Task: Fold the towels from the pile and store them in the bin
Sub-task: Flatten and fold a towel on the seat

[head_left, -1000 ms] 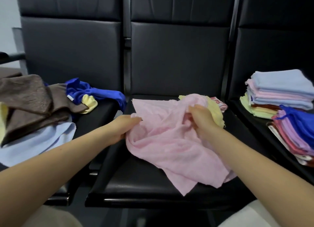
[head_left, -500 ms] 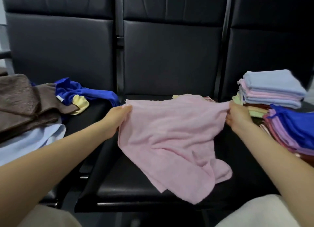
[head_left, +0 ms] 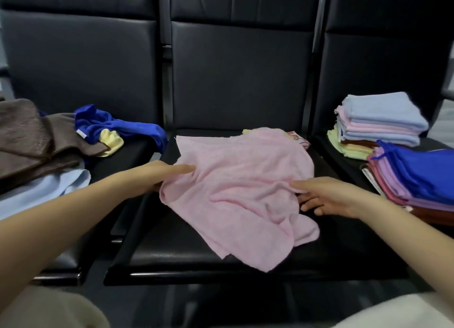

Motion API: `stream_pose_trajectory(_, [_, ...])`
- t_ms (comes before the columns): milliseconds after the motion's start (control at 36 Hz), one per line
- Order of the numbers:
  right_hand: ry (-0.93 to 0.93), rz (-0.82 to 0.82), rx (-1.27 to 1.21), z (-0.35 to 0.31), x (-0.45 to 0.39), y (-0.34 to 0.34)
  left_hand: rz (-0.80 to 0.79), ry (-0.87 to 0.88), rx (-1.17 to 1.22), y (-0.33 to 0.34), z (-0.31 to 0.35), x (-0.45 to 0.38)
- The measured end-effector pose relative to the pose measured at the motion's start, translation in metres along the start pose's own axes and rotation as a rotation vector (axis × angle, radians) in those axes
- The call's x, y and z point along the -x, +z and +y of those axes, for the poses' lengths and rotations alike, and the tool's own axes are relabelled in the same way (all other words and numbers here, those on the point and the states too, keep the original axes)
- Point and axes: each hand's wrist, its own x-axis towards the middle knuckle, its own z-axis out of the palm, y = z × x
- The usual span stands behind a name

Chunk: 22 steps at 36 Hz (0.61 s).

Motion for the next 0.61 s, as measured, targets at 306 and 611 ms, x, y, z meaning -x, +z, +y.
stream_pose_trajectory(306, [-0.267, 0.174, 0.224, 0.013, 0.017, 0.039, -0.089, 0.128, -0.303, 0.003, -0.008, 0.015])
stream_pose_trajectory(611, [-0.254, 0.312, 0.484, 0.010, 0.007, 0.048, -0.039, 0.287, 0.180, 0.029, -0.003, 0.022])
